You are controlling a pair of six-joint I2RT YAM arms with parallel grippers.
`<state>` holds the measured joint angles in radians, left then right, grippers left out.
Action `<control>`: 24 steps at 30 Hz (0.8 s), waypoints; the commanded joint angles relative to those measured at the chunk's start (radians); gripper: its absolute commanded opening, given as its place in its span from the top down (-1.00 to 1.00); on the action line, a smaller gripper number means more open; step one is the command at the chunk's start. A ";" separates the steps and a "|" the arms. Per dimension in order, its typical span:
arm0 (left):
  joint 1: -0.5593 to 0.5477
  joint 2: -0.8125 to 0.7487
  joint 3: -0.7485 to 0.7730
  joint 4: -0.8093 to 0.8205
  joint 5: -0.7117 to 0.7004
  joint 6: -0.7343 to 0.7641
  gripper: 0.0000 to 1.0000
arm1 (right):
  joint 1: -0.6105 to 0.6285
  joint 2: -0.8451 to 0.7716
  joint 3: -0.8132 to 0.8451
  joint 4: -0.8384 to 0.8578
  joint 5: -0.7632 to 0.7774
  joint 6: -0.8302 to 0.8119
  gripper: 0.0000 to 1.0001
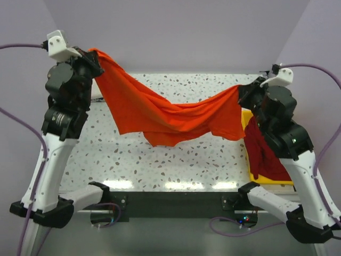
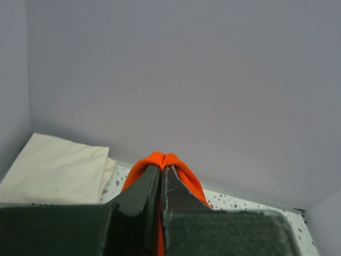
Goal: Fold and stack the t-shirts
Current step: Flatten the tshirt out
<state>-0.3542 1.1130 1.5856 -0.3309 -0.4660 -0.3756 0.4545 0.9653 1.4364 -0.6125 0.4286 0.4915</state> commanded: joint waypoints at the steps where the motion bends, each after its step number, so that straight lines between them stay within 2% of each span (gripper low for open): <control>1: 0.173 0.183 0.051 0.046 0.244 -0.049 1.00 | -0.029 0.160 0.051 0.033 0.036 -0.057 1.00; 4: 0.242 0.341 0.193 -0.014 0.323 -0.063 1.00 | -0.129 0.277 0.158 -0.006 -0.069 -0.036 1.00; 6: 0.270 0.401 0.284 -0.049 0.371 -0.066 1.00 | -0.161 0.289 0.205 -0.012 -0.106 -0.034 1.00; 10: 0.320 0.355 0.269 -0.040 0.408 -0.075 1.00 | -0.165 0.256 0.225 -0.035 -0.106 -0.054 1.00; 17: 0.345 0.246 0.261 -0.074 0.432 -0.049 1.00 | -0.166 0.165 0.223 -0.082 -0.114 -0.068 1.00; 20: 0.354 0.315 0.324 -0.102 0.461 -0.052 1.00 | -0.165 0.203 0.280 -0.112 -0.102 -0.090 1.00; 24: 0.354 0.474 0.424 -0.132 0.602 -0.071 1.00 | -0.168 0.298 0.285 -0.119 -0.112 -0.087 1.00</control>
<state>-0.0078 1.4425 1.9778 -0.4389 0.0193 -0.4347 0.2932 1.1744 1.7271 -0.7086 0.3214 0.4278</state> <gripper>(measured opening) 0.027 0.010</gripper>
